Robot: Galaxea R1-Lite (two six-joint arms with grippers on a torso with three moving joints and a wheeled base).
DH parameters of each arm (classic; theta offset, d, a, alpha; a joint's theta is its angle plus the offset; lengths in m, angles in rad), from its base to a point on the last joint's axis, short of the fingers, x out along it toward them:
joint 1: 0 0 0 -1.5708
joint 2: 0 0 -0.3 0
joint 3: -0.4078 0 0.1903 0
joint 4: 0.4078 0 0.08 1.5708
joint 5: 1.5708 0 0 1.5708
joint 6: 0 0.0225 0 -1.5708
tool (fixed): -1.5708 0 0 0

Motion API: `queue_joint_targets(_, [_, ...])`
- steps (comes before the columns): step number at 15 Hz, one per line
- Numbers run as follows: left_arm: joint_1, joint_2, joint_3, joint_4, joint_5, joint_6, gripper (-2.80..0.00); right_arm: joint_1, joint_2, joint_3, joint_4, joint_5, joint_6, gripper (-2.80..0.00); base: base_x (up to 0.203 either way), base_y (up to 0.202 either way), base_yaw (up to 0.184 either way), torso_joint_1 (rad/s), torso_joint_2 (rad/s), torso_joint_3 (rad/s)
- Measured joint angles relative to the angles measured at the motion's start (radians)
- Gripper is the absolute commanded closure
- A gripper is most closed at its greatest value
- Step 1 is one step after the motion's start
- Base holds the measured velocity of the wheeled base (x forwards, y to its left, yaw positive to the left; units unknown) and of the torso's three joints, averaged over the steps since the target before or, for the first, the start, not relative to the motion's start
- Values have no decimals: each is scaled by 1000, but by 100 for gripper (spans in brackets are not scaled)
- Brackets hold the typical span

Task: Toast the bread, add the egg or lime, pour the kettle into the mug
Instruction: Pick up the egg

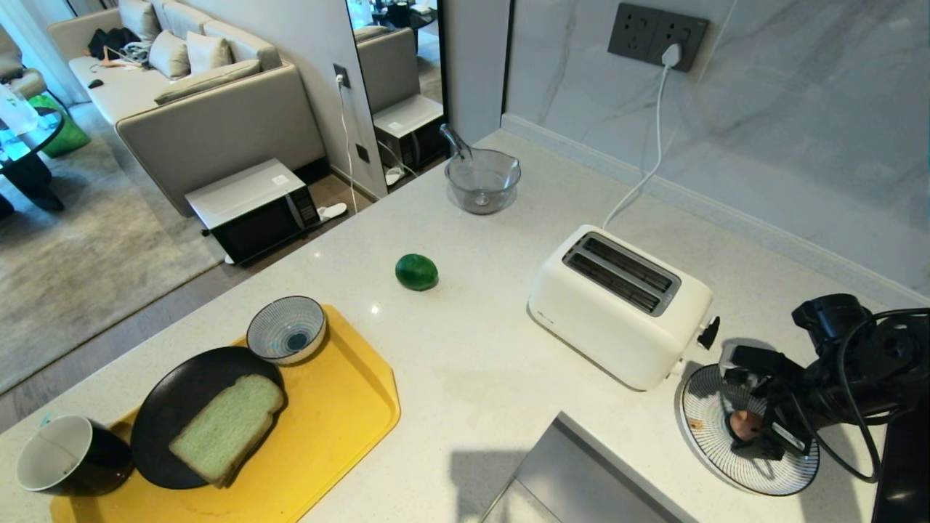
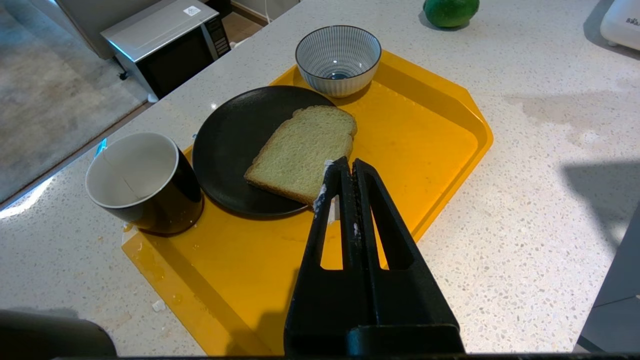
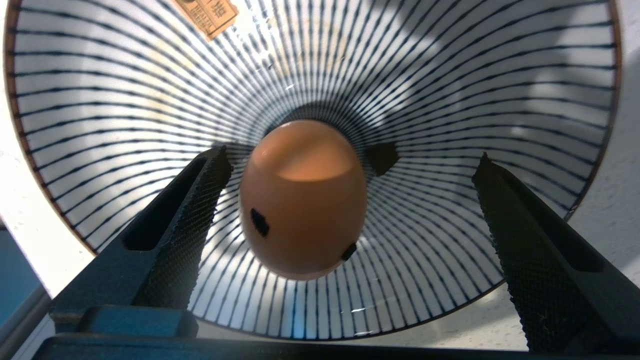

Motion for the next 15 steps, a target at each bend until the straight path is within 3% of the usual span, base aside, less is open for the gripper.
queue_joint_targets(3, [0,0,0,0,0,0,0,-1,4,6,-26,-1,0,-280,0,0,0,0,0,0])
queue_joint_targets(4, [0,0,0,0,0,1,0,-1,4,6,-26,0,0,0,0,0,0,0,0,0])
queue_joint_targets(15, [0,0,0,0,0,0,0,-20,1,17,-27,-1,0,0,0,0,0,0,0,0])
